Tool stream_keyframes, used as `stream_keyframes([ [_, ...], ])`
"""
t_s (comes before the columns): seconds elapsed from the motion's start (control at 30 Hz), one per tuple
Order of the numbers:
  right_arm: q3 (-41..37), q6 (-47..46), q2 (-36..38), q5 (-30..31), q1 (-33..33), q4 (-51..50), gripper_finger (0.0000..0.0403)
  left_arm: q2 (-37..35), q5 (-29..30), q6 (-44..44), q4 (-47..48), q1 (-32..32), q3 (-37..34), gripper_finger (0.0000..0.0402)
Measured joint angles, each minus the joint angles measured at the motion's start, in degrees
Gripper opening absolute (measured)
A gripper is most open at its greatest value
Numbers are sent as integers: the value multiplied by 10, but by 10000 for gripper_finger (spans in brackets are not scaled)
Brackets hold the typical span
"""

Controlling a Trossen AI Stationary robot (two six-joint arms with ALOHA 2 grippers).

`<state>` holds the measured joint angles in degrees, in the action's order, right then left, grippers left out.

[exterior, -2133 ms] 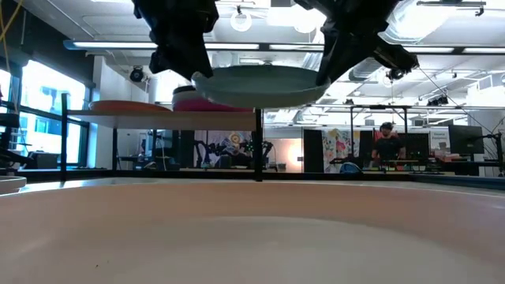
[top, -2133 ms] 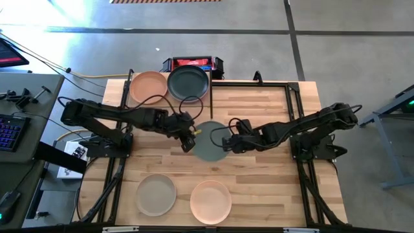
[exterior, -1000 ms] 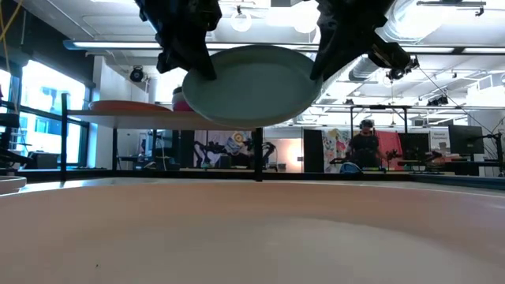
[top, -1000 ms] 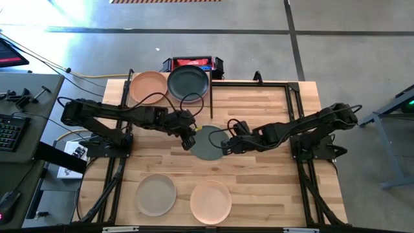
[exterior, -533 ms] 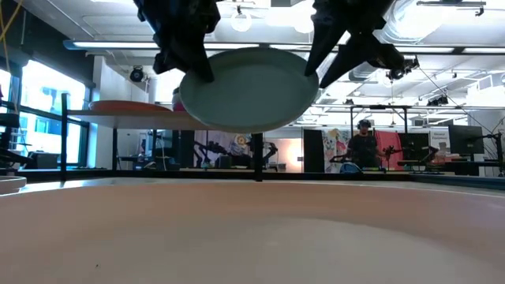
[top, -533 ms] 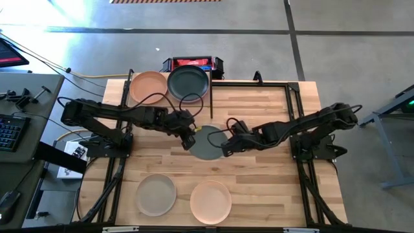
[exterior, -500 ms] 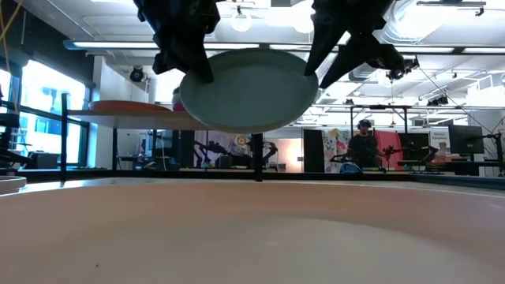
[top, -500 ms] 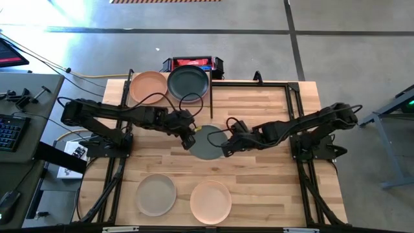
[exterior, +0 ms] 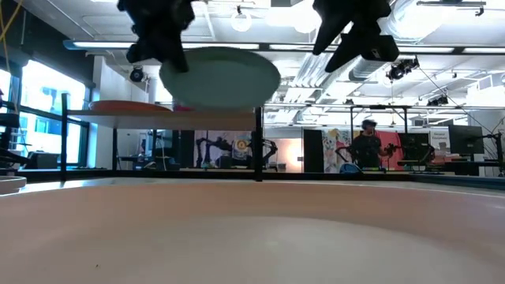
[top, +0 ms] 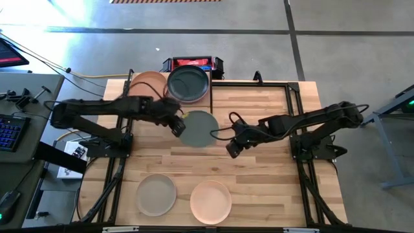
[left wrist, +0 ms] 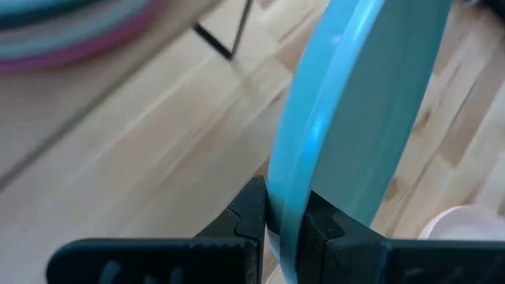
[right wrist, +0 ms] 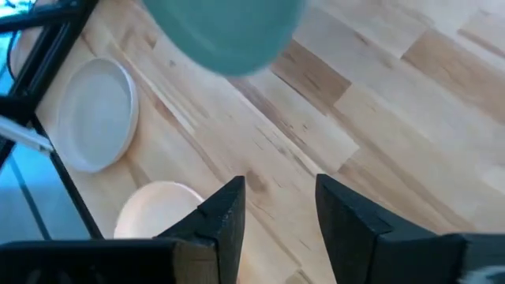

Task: Place and stack plates onto a shelf
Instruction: Stack the blue plate on top of the light orange plate on the shelf

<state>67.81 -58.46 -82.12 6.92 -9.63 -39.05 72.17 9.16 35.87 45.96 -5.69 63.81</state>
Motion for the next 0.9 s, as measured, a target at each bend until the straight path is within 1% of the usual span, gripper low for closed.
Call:
stream_keyframes([
  [0.27,0,85,5,1,1,-12,134,-108,3,28,12,-32,0,23],
  [0.47,0,140,5,2,8,-27,133,-188,13,54,14,-70,0,23],
  [0.6,0,164,5,3,15,-31,133,-233,28,60,14,-100,0,24],
  [0.7,0,165,5,3,20,-39,133,-262,42,61,14,-125,0,24],
  [0.9,0,188,5,3,24,-57,133,-298,88,76,25,-184,0,24],
])
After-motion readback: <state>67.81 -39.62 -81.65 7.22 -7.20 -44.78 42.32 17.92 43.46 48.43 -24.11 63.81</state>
